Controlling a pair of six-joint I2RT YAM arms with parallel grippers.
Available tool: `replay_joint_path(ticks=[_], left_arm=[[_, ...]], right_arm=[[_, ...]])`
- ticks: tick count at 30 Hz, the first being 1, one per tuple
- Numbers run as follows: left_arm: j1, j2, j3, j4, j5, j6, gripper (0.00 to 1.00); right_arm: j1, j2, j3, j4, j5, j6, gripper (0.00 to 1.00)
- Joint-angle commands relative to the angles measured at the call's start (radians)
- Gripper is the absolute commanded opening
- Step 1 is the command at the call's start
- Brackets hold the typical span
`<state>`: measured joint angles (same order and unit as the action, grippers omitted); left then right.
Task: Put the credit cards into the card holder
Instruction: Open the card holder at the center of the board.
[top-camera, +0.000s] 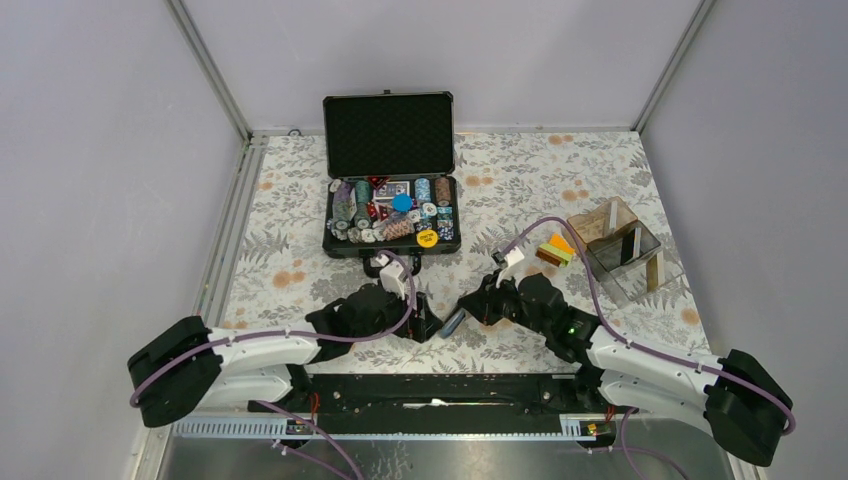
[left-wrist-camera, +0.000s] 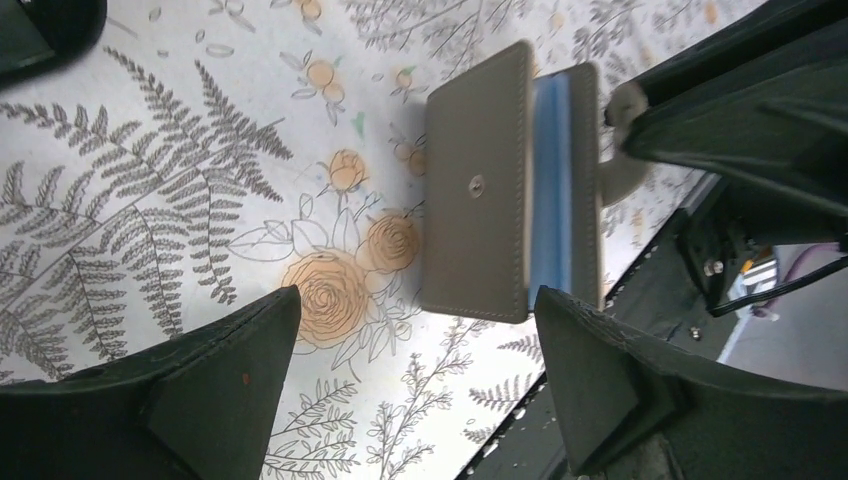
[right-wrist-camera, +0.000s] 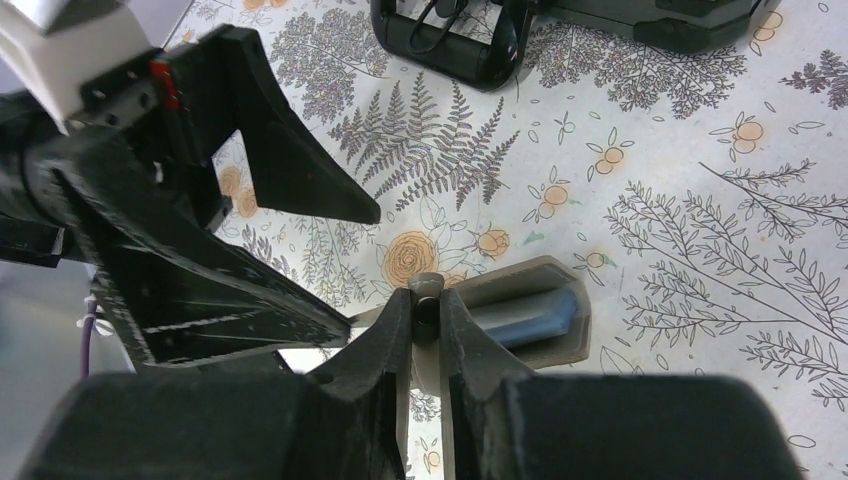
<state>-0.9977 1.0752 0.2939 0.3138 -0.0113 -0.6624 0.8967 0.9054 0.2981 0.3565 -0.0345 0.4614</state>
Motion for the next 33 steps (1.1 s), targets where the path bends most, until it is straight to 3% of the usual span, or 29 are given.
replay_joint_path(ticks=[1,10,13,15,20,25,28,33], left_arm=[[-0.009,0.065,0.042,0.124,0.006,0.007,0.91],[-0.019,0.172,0.082,0.206,0.007,-0.02,0.89],[-0.026,0.21,0.104,0.198,0.007,-0.01,0.84],[-0.03,0.231,0.114,0.193,0.007,-0.008,0.72],[-0.035,0.254,0.12,0.182,-0.014,-0.02,0.31],[-0.035,0.218,0.105,0.165,-0.041,-0.045,0.05],[-0.035,0.17,0.073,0.153,-0.082,-0.083,0.0],[-0.036,0.076,-0.002,0.16,-0.123,-0.139,0.0]], right_arm=[[0.007,-0.009,0.016,0.034,0.029,0.006,0.0],[0.007,-0.047,-0.008,0.015,0.029,0.011,0.0],[0.007,-0.049,-0.012,0.013,0.054,0.009,0.0],[0.007,-0.05,-0.013,0.009,0.06,0.009,0.0],[0.007,-0.08,-0.017,-0.028,0.09,0.016,0.0],[0.007,-0.118,-0.012,-0.126,0.209,0.058,0.01],[0.007,-0.134,-0.001,-0.251,0.38,0.141,0.16],[0.007,-0.165,0.004,-0.379,0.5,0.23,0.5]])
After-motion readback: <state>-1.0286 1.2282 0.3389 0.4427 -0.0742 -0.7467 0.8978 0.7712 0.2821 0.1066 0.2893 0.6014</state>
